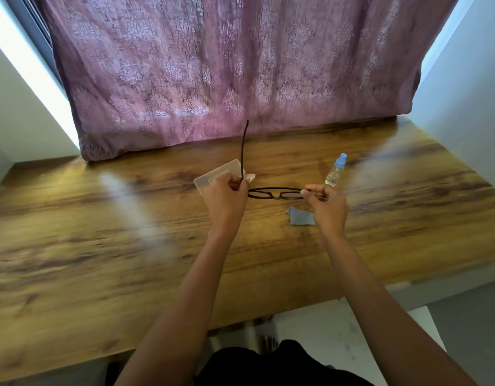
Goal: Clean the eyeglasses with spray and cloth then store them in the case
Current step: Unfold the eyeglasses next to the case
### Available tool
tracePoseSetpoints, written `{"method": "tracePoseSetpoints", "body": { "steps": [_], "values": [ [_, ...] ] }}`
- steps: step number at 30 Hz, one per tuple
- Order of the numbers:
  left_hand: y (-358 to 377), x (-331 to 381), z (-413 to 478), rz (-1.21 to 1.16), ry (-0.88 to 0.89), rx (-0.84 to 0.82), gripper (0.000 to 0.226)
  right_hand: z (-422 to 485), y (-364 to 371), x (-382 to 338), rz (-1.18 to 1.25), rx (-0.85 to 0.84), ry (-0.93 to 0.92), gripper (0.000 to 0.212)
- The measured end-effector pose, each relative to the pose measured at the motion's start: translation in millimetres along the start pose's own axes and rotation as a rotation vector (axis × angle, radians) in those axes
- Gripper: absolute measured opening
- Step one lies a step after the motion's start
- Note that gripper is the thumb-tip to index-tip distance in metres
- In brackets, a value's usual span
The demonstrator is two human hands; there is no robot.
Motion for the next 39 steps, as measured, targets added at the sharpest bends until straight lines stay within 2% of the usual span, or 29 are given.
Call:
{"method": "tracePoseSetpoints", "body": {
  "steps": [7,11,15,19,23,28,33,36,39],
  "values": [
    [2,-8,-3,-0.047,-0.046,-0.006,0.016,1,-2,0,-0.083,-0.063,-0.035,0.014],
    [2,-5,-2,-0.064,-0.021,-0.002,0.015,4,-3,-2,-0.350,-0.243,-0.184,0.018],
    [6,-3,-2,-0.067,-0.020,-0.012,0.011,7,-6,-3,-0.537,-0.243,-0.250,0.013],
    [10,-4,-3,-0.099,-0.024,-0.029,0.011,3,-8,-11,-0.409,-0.109,-0.225,0.011],
    [16,-2,-3,-0.142,-0.038,-0.043,0.012,10,-11,-8,-0.162,0.061,-0.009,0.021],
    [21,-3,-1,-0.150,-0.046,-0.047,0.015,12,-11,-13,-0.086,0.060,0.032,0.016],
    [21,-5,3,-0.045,0.138,-0.049,0.030,21,-12,-23,-0.030,0.045,0.076,0.009],
    [22,-8,3,0.067,0.396,-0.041,0.027,31,-16,-31,-0.058,0.022,0.111,0.009],
    [20,-7,-1,0.065,0.616,-0.086,0.043,43,-18,-34,-0.067,0.007,0.212,0.010]
  ]
}}
Point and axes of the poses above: each hand's wrist, its own z-axis towards the middle knuckle, its own y-axis out of the palm, x = y × z, the point moved 2 cm from there along z, towards the middle knuckle, and after that the axes turned 12 degrees about z, right-handed, at the moved point
